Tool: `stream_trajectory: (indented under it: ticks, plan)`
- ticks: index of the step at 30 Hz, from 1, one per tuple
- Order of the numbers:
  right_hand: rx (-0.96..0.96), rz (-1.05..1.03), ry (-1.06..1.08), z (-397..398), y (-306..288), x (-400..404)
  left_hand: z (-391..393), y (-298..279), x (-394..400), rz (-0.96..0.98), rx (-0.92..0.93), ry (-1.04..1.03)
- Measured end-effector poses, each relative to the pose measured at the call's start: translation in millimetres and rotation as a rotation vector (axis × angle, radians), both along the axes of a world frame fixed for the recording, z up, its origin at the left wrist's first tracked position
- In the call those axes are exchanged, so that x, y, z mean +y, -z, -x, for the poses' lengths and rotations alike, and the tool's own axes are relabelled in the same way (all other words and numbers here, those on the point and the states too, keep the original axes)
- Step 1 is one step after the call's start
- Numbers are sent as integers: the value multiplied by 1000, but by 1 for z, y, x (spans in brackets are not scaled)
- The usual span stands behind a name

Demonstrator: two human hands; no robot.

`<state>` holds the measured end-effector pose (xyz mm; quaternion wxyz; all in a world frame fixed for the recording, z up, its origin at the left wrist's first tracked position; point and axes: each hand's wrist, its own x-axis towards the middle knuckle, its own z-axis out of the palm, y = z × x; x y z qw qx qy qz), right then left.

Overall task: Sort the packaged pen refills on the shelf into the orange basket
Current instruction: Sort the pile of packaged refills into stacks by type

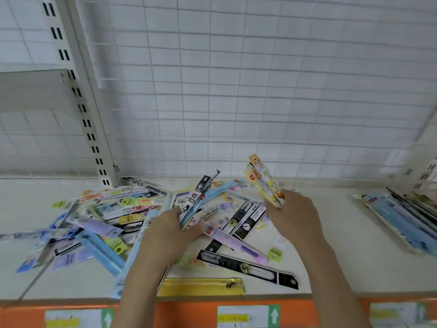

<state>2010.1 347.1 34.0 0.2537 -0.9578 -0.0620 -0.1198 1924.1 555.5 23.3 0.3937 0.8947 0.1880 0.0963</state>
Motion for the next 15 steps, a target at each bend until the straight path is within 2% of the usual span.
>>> stream_trajectory:
  ticks: [3, 9, 15]
  plan:
    - [-8, -82, 25, 4, 2, -10, -12, 7, -10, -49, 41, 53]
    - [75, -119, 92, 15, 6, -24, -32, 22, -24, -143, 170, 169]
    - [137, -198, 23, 22, 10, -29, -43, 30, -34, -252, 228, 169]
